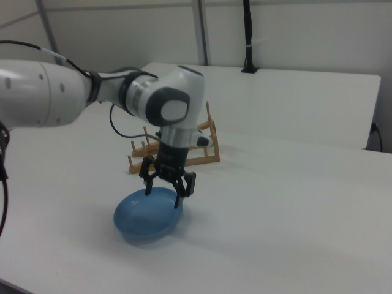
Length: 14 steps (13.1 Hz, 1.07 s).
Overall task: Place plate in plate rack
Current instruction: 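Lower the gripper to the blue plate's rim and close on it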
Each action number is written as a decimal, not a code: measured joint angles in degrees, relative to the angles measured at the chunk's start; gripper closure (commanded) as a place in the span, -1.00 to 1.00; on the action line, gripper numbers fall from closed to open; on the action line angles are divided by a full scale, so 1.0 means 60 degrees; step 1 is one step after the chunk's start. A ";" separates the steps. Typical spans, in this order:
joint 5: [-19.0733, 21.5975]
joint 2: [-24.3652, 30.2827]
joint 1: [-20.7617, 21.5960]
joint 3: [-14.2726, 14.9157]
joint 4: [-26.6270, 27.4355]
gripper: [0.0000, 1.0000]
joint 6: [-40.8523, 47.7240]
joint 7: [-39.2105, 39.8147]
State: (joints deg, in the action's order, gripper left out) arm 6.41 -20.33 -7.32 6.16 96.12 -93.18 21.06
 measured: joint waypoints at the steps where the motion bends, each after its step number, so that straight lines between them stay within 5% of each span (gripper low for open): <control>1: 0.0115 -0.0252 0.0002 0.0024 -0.0042 -0.51 -0.0074 0.0035; 2: 0.0173 -0.0458 0.0015 0.0023 -0.0132 -0.35 -0.0141 0.0114; 12: 0.0432 -0.1087 0.0081 0.0502 -0.0323 -0.03 -0.1749 0.1666; 14: 0.0601 -0.1285 0.0202 0.0501 -0.0326 0.33 -0.2153 0.1421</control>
State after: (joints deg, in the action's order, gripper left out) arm 10.02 -28.04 -6.11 9.16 94.16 -106.10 29.59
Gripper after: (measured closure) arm 0.471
